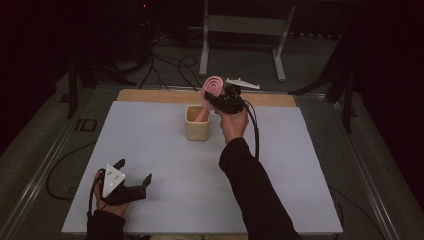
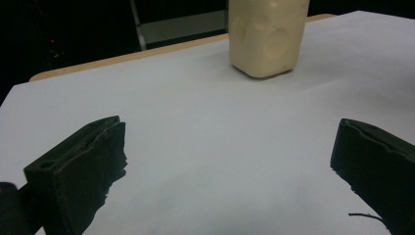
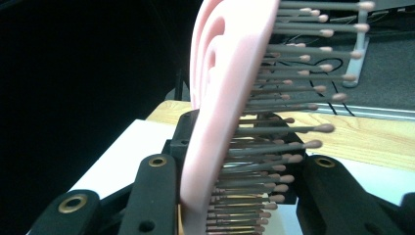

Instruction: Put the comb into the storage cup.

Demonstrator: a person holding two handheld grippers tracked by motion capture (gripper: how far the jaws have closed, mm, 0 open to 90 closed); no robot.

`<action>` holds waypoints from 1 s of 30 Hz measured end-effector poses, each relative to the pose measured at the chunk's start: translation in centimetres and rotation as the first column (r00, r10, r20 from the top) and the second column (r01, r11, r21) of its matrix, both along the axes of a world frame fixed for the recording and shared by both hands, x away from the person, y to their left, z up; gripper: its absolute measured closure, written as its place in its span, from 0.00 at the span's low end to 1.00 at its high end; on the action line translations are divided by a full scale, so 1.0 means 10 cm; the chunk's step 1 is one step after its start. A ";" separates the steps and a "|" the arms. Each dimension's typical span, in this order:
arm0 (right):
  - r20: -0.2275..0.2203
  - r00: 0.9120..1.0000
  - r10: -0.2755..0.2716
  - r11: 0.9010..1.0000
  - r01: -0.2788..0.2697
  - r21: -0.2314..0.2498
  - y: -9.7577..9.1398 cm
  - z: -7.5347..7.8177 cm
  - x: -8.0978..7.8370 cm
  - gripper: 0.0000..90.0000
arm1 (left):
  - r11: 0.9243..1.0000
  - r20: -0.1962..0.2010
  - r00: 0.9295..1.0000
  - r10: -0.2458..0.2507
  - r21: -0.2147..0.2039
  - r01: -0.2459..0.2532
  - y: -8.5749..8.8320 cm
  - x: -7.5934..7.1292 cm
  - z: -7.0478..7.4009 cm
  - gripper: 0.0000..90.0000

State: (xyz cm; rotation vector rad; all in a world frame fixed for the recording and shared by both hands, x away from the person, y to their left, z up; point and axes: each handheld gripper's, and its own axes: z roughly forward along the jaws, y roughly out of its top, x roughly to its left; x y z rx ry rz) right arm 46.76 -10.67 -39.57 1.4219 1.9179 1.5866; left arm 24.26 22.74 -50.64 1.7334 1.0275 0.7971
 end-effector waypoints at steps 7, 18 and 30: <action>-0.007 1.000 0.005 1.000 -0.005 -0.002 0.05 -0.06 -0.01 0.71 | 1.000 0.001 1.000 0.001 0.000 -0.001 0.01 0.00 0.00 0.00; -0.002 1.000 0.017 0.999 -0.017 -0.028 0.17 -0.09 -0.03 0.71 | 1.000 0.004 1.000 0.001 0.000 -0.001 0.01 0.00 0.01 0.00; -0.005 1.000 0.017 0.998 -0.018 -0.061 0.24 -0.14 -0.04 0.70 | 1.000 0.006 1.000 -0.001 0.008 0.001 0.00 -0.01 0.01 0.00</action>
